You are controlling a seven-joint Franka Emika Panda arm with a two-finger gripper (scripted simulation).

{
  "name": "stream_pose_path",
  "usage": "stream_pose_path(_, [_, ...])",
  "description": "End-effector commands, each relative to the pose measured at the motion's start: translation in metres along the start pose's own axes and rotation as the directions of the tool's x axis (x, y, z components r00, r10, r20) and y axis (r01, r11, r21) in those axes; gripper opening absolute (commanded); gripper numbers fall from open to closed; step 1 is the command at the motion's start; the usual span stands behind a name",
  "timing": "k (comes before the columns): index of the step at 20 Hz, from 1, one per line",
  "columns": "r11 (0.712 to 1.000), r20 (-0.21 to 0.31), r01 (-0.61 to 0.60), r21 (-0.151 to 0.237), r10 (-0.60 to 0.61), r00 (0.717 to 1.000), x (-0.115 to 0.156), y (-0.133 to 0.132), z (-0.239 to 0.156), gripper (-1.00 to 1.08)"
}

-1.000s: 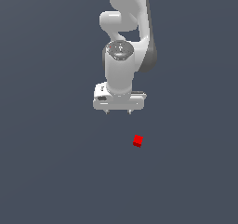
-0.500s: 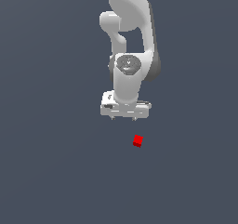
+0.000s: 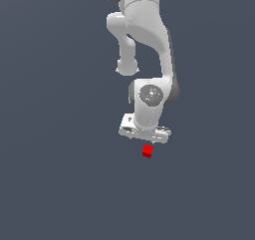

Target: Lift up the red cube by 0.2 meters.

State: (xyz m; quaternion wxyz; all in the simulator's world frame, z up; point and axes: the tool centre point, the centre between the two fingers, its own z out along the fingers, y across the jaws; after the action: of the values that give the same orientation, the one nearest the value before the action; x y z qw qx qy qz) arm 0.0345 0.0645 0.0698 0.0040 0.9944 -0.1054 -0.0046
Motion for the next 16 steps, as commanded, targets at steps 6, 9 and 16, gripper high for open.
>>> stream_pose_path(6, [0.996,-0.005,-0.086,0.007,0.086,0.996,0.017,-0.026,0.036,1.00])
stream_pose_path(9, [0.994,-0.006,-0.105,0.009,0.105,0.994,0.022,-0.032,0.044,1.00])
stream_pose_path(16, [0.992,-0.007,-0.124,0.010,0.124,0.992,0.027,-0.037,0.051,1.00])
